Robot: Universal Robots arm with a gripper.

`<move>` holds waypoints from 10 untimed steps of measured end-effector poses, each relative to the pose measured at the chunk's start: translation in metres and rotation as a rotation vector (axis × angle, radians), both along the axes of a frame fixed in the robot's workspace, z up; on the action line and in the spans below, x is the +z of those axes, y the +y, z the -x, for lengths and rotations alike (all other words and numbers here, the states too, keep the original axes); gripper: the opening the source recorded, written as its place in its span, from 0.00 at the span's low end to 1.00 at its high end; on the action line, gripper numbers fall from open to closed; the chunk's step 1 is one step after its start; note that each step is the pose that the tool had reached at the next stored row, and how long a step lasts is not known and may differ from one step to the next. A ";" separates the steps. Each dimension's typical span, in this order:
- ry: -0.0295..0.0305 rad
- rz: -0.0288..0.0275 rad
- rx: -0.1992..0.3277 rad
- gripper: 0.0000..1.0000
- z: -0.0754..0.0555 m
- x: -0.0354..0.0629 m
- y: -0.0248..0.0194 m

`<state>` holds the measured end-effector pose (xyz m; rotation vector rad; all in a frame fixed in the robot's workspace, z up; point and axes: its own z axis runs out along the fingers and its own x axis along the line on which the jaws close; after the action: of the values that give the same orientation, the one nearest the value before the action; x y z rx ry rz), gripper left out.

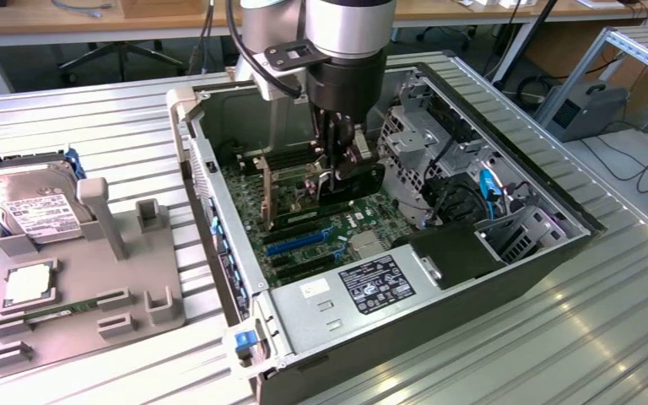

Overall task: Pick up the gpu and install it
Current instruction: 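Insert the gpu into the slot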

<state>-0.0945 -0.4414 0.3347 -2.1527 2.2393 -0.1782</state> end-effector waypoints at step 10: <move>0.0000 0.0017 0.000 0.27 0.000 -0.0032 -0.0001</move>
<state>-0.0945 -0.4416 0.3315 -2.1535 2.2399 -0.1802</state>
